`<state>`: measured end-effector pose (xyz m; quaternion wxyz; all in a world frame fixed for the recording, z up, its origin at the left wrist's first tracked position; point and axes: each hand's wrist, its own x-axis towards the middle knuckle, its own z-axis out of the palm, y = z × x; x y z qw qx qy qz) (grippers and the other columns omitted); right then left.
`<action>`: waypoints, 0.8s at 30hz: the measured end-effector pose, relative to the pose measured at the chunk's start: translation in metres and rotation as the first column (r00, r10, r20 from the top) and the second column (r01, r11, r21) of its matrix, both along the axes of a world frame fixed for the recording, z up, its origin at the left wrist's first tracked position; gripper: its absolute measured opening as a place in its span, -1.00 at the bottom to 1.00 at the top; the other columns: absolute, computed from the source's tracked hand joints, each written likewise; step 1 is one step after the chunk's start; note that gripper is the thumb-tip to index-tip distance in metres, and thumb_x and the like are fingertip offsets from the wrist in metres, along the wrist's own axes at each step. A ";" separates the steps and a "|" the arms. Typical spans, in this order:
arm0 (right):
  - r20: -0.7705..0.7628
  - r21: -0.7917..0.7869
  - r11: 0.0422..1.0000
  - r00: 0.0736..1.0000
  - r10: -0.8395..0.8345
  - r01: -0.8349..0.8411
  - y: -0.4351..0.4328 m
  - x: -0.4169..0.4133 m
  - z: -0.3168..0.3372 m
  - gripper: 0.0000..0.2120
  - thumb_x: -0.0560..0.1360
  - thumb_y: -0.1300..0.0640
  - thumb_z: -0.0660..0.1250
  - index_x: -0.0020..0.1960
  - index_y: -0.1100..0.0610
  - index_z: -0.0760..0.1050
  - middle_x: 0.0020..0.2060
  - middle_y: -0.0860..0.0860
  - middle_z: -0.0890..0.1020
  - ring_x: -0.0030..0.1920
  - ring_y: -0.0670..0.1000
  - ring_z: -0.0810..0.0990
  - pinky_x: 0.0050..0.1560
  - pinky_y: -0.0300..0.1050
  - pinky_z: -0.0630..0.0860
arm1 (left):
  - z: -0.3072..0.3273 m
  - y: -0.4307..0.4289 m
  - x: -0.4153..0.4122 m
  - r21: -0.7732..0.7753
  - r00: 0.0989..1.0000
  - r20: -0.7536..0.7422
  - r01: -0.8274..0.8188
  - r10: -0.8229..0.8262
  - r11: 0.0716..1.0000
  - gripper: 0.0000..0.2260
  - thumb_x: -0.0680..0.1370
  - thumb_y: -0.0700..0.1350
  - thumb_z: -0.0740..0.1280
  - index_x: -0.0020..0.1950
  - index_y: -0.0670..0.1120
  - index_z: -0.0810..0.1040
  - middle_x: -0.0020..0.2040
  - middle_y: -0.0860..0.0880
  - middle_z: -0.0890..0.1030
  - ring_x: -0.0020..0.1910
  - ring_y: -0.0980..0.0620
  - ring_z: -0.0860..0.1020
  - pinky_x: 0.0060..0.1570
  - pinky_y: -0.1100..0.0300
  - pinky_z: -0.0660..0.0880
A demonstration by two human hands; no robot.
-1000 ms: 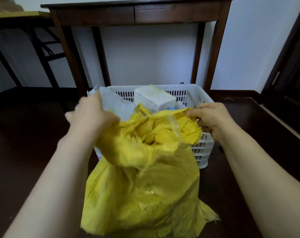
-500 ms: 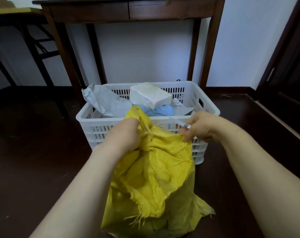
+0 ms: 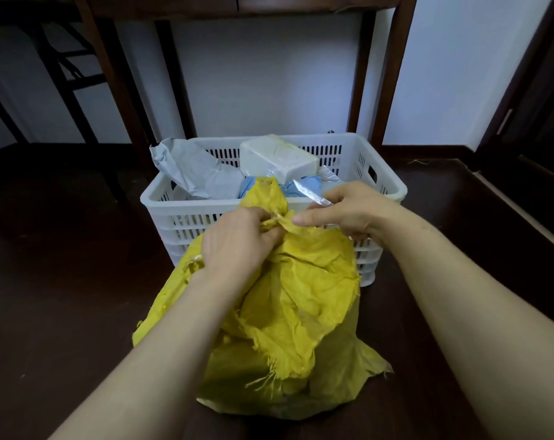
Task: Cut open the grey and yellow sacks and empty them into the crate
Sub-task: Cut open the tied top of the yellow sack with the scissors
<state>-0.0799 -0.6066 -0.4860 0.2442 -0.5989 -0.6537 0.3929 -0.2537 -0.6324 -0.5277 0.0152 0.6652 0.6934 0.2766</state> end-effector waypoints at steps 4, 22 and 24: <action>-0.068 0.061 0.997 0.997 -0.044 0.048 0.004 -0.008 -0.013 -0.71 0.26 0.05 0.59 -0.20 0.24 0.63 -0.36 0.08 0.58 -0.42 -0.04 0.44 -0.37 -0.21 0.37 | 0.006 0.001 0.002 0.060 1.000 -0.025 -0.009 0.010 0.998 -0.70 0.47 0.01 0.33 0.20 0.14 0.57 0.10 -0.08 0.63 0.15 -0.18 0.52 -0.15 0.10 0.35; 0.230 0.028 0.994 0.967 -0.107 0.104 0.007 -0.012 -0.004 -0.79 0.37 0.04 0.42 -0.15 0.20 0.57 -0.30 0.05 0.53 -0.40 -0.02 0.46 -0.40 -0.17 0.40 | -0.012 0.013 -0.013 -0.031 0.976 -0.017 0.215 -0.215 0.976 -0.71 0.50 0.11 0.34 0.02 -0.10 0.56 -0.20 -0.14 0.59 -0.07 -0.20 0.55 -0.17 0.01 0.45; 0.091 -0.043 0.996 0.993 -0.074 0.078 0.004 -0.016 0.015 -0.86 0.44 0.15 0.28 -0.16 0.22 0.55 -0.39 0.06 0.51 -0.55 -0.05 0.33 -0.57 -0.29 0.24 | -0.012 0.015 -0.011 0.039 0.984 0.039 0.171 -0.173 0.984 -0.74 0.49 0.05 0.36 0.06 -0.09 0.55 -0.14 -0.17 0.62 -0.02 -0.21 0.54 -0.18 0.04 0.39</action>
